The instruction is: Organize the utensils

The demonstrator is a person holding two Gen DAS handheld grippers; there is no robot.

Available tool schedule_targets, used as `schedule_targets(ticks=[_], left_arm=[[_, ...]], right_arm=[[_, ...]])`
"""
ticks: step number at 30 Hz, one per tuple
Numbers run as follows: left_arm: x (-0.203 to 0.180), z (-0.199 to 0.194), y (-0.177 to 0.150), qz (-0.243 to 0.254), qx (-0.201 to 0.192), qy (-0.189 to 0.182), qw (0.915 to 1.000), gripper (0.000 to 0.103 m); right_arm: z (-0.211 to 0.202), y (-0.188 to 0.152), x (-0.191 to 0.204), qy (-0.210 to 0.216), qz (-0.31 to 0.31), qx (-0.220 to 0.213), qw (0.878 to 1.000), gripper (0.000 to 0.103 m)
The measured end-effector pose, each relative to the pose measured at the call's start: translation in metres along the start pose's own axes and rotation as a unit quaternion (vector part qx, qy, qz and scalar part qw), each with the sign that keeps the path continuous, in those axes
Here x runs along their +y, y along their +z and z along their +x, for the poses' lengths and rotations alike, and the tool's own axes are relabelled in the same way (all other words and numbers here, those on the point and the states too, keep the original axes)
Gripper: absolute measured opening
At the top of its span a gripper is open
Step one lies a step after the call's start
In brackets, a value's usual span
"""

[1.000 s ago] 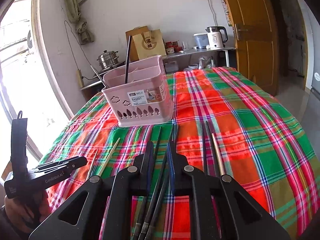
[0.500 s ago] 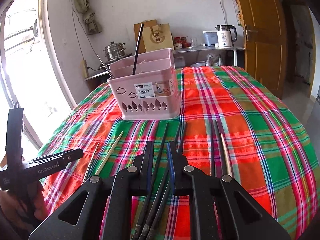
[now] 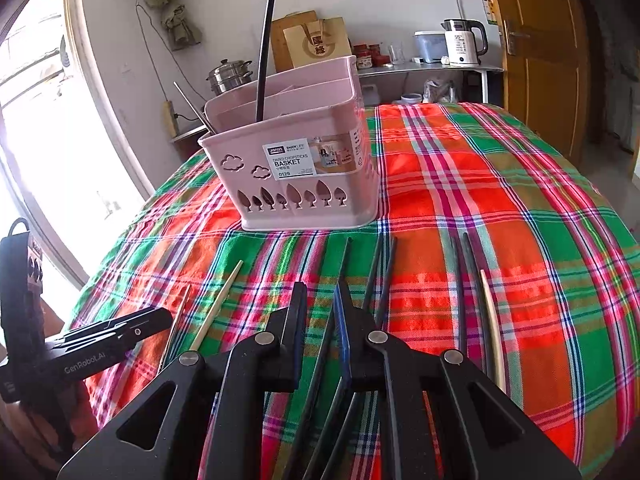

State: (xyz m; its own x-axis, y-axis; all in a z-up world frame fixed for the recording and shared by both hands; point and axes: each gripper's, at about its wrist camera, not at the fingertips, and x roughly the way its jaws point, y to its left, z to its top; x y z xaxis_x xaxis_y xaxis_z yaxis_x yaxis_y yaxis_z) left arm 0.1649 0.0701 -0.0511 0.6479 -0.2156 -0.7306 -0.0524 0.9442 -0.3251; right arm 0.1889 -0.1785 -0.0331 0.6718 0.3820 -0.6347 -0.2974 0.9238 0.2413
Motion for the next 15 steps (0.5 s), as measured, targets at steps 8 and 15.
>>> schedule_targets(ticks=[8,15], left_arm=[[-0.001,0.003,0.003,0.026,0.037,-0.031,0.9985,0.029],[-0.026,-0.014,-0.011,0.062,0.035,-0.04,0.9967,0.029]], right_arm=[[-0.067,-0.039,0.023,-0.052,0.021,-0.04,0.998,0.014],[-0.141,-0.105,0.037,-0.113,0.043,-0.077,0.99,0.014]])
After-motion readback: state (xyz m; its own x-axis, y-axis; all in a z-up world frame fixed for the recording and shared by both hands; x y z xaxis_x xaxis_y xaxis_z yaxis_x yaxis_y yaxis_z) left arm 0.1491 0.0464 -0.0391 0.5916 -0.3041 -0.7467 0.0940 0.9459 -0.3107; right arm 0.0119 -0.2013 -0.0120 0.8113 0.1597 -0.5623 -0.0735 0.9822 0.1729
